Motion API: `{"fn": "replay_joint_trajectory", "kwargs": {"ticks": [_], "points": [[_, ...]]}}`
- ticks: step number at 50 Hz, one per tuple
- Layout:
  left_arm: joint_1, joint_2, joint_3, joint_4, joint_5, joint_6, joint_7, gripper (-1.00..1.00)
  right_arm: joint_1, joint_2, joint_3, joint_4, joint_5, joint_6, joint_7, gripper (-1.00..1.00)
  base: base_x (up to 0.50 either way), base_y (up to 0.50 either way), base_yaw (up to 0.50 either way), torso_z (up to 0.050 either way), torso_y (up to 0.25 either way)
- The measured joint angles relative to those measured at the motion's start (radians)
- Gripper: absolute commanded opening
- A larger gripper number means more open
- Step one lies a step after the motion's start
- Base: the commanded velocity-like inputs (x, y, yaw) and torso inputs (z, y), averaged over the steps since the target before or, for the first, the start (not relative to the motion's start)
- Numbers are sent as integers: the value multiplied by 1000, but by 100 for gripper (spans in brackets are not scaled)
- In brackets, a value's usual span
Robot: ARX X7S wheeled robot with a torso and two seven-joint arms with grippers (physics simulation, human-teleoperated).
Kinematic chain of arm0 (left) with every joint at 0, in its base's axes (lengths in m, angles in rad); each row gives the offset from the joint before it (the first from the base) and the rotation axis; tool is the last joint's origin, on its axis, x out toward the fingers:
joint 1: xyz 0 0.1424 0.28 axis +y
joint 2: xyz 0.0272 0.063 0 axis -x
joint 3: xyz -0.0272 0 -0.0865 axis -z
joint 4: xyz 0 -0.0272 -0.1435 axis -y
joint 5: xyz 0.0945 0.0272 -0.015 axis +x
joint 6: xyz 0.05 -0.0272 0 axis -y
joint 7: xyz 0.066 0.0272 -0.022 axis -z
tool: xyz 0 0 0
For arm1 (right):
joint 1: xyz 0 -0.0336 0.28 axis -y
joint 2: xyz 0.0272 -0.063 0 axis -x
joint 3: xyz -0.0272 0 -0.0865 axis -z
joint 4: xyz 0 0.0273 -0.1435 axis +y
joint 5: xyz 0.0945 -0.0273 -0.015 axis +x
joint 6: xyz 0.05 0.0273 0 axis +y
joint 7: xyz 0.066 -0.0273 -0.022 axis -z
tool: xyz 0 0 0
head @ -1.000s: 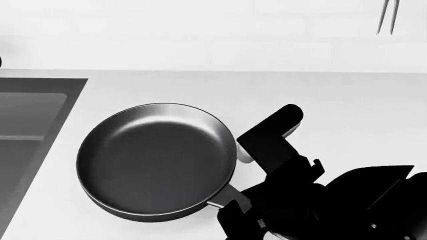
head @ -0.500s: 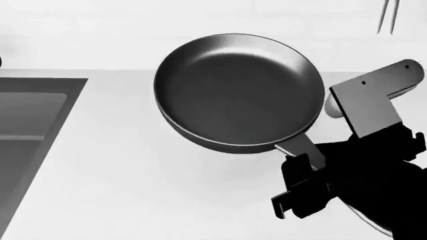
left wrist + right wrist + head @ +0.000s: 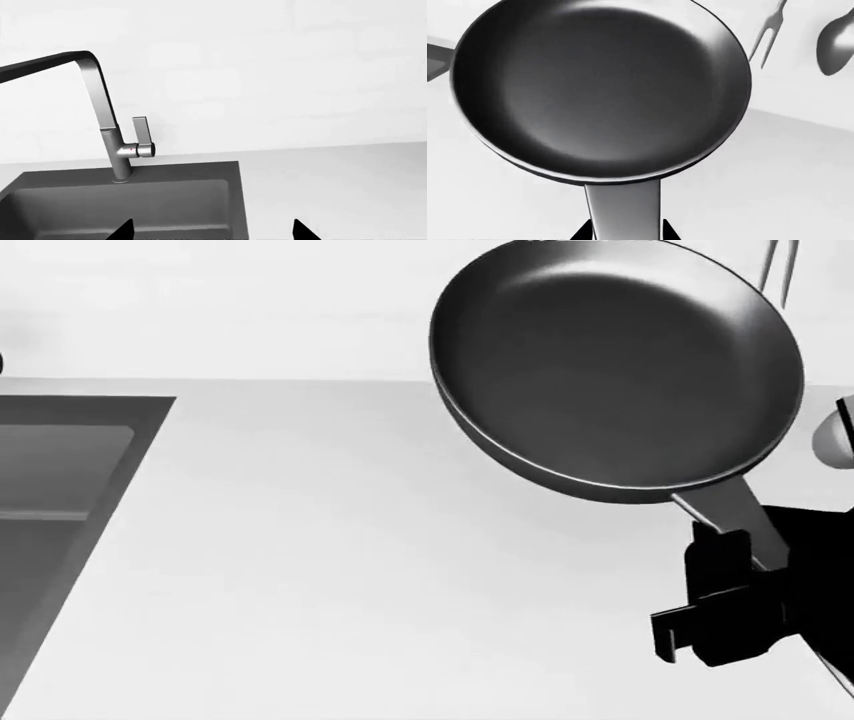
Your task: Pick the pan and sponge and place them into the sink. Then turn on the water.
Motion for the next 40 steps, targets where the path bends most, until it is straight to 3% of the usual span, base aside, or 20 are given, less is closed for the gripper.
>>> {"fn": "replay_joint_trajectory", "kwargs": {"ticks": [40], "points": [[41, -25, -38, 8, -25, 7, 0, 100, -49, 31, -18, -28, -9, -10, -32, -100, 75, 500, 0, 0, 2]]}}
